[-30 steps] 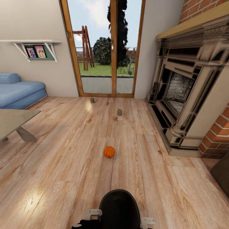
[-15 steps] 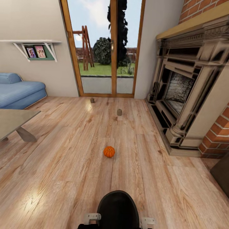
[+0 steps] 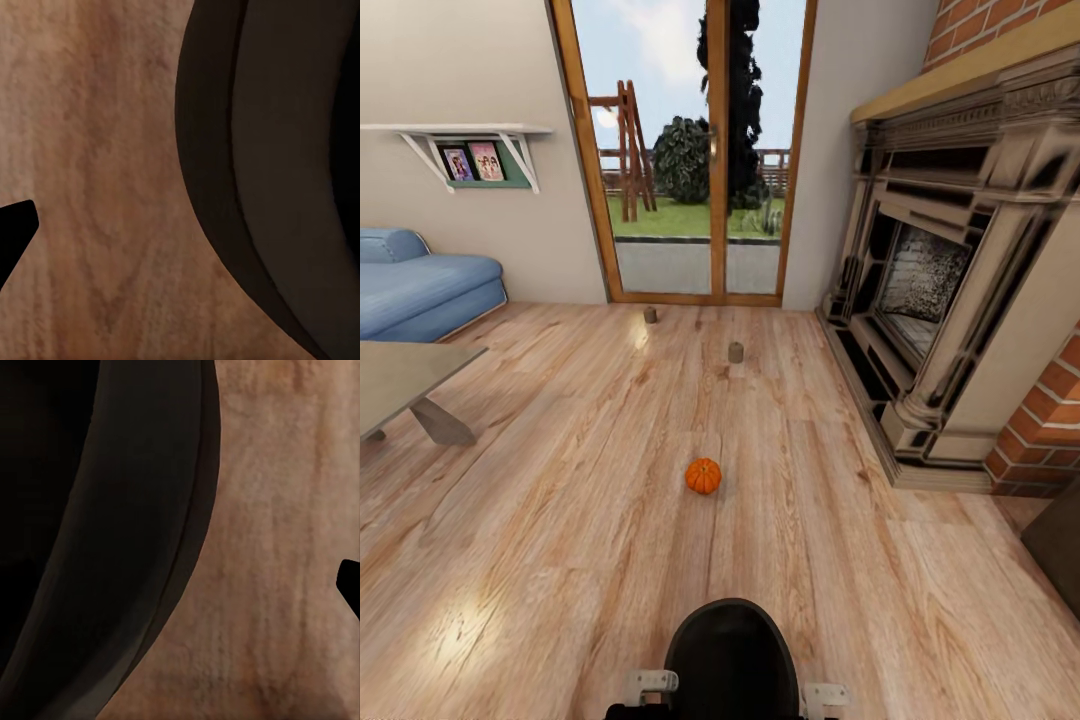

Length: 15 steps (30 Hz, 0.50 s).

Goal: Place each of the two pumpkins and all three candles from the living room inside a cabinet in the living room (use any cabinet), then make sure every cabinet is closed, and position the cauldron so it is next to a table in the living room.

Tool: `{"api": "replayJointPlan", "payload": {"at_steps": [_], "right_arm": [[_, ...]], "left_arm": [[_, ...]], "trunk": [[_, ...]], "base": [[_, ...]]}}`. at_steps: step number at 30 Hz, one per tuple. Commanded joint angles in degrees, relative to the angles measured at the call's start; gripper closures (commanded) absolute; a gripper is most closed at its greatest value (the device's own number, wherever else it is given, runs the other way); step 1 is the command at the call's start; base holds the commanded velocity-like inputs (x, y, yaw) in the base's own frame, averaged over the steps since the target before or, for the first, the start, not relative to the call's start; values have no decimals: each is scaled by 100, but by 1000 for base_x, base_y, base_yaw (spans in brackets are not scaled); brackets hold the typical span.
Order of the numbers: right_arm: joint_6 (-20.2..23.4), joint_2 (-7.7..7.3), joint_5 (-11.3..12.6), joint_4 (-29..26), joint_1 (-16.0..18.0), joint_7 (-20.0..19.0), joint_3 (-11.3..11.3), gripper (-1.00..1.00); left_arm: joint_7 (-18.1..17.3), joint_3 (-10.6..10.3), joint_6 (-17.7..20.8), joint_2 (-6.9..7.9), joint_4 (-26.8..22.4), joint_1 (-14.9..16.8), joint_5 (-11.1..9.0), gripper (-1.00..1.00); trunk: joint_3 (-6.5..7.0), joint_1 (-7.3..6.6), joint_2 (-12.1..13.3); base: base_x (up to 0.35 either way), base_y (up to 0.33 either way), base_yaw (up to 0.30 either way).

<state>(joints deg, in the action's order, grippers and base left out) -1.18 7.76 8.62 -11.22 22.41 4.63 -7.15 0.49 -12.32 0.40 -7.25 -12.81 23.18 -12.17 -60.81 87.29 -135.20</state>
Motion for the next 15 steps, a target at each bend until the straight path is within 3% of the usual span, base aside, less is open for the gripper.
{"api": "replayJointPlan", "payload": {"at_steps": [1,7,15], "right_arm": [[-12,-2,60,6,1,38,-49,-100],[-5,-2,60,4,0,38,-56,-100],[-1,-2,54,1,1,38,-58,-100]], "left_arm": [[13,-34,4,4,-2,1,-49,-100],[13,-34,4,4,-2,2,-49,-100],[13,-34,4,4,-2,2,-47,-100]], "trunk": [[-5,-1,-2],[-77,87,-162],[-77,87,-162]], "base": [[0,0,0],[0,0,0],[0,0,0]]}}
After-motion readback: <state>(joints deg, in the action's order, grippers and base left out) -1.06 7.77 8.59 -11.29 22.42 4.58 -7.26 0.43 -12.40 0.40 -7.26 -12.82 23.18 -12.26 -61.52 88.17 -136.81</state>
